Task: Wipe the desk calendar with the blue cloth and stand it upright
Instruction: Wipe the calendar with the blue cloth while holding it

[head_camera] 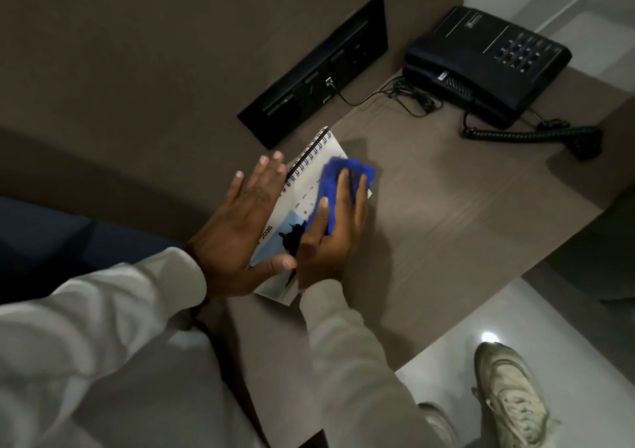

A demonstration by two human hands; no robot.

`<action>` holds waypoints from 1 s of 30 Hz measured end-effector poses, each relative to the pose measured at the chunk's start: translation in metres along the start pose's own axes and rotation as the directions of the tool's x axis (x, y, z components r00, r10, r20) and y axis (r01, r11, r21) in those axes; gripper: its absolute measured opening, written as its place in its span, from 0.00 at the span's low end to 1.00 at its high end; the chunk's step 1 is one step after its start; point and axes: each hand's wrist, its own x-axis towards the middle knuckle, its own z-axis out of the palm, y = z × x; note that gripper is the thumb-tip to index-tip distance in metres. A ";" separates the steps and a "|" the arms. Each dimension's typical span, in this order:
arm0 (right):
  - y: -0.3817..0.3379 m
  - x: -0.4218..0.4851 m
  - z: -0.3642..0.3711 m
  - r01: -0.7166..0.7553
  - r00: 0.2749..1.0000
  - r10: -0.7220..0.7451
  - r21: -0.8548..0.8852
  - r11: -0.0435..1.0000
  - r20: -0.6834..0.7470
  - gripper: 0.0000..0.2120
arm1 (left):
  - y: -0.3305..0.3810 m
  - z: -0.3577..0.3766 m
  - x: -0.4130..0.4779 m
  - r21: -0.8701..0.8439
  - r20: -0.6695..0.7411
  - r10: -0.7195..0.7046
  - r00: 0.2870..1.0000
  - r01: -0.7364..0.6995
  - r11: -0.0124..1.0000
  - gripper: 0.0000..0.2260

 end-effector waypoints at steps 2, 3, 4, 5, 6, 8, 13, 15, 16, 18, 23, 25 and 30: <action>0.010 -0.020 -0.004 -0.069 0.997 0.071 -0.063 0.996 0.032 0.23 | 0.000 0.000 0.000 0.003 0.004 0.008 1.000 -0.008 1.000 0.47; 0.013 -0.033 -0.005 -0.045 0.997 0.051 -0.087 0.995 0.063 0.24 | -0.001 0.000 0.000 0.000 0.005 0.012 1.000 -0.012 1.000 0.46; 0.014 -0.044 -0.006 -0.005 0.996 0.013 -0.090 0.996 0.088 0.25 | -0.002 0.000 0.000 -0.006 0.004 0.013 1.000 -0.013 1.000 0.46; 0.013 -0.052 -0.005 0.030 0.994 -0.022 -0.078 0.996 0.105 0.26 | -0.003 0.000 0.000 -0.011 0.004 0.013 1.000 -0.013 1.000 0.46; 0.010 -0.053 -0.004 0.052 0.993 -0.045 -0.062 0.997 0.114 0.26 | -0.004 0.001 0.000 -0.011 0.004 0.016 1.000 -0.016 1.000 0.46; 0.004 -0.041 -0.001 0.101 0.986 -0.097 -0.027 0.994 0.133 0.23 | -0.006 0.003 0.000 -0.002 -0.002 0.027 1.000 -0.027 1.000 0.46; -0.003 0.005 0.002 0.068 0.997 -0.067 0.027 0.997 -0.043 0.21 | -0.009 0.005 0.000 -0.005 -0.017 0.025 1.000 -0.025 1.000 0.46; 0.001 0.008 0.000 -0.011 0.998 0.012 0.017 1.000 -0.061 0.20 | -0.008 0.006 -0.001 0.005 -0.028 0.023 0.999 -0.023 1.000 0.46; 0.002 0.000 -0.003 -0.054 0.998 0.054 0.009 0.999 -0.035 0.20 | -0.008 0.007 0.000 0.008 -0.032 0.023 0.999 -0.023 1.000 0.46; 0.005 -0.026 -0.008 -0.097 0.994 0.100 -0.050 0.994 0.050 0.19 | -0.009 0.007 -0.001 0.014 -0.032 0.020 0.999 -0.020 1.000 0.46; 0.006 -0.082 -0.034 -0.064 0.949 0.102 -0.136 0.989 0.297 0.25 | -0.011 0.010 -0.002 0.071 -0.053 0.018 0.998 -0.014 0.997 0.45; -0.002 -0.080 -0.056 -0.096 0.890 0.159 -0.165 0.982 0.428 0.24 | -0.010 0.009 -0.002 0.103 -0.055 0.001 0.998 0.005 0.995 0.45; -0.023 -0.018 -0.140 0.151 0.782 0.101 -0.343 0.927 0.615 0.20 | -0.002 -0.002 -0.004 0.122 -0.032 -0.078 0.996 0.081 0.989 0.42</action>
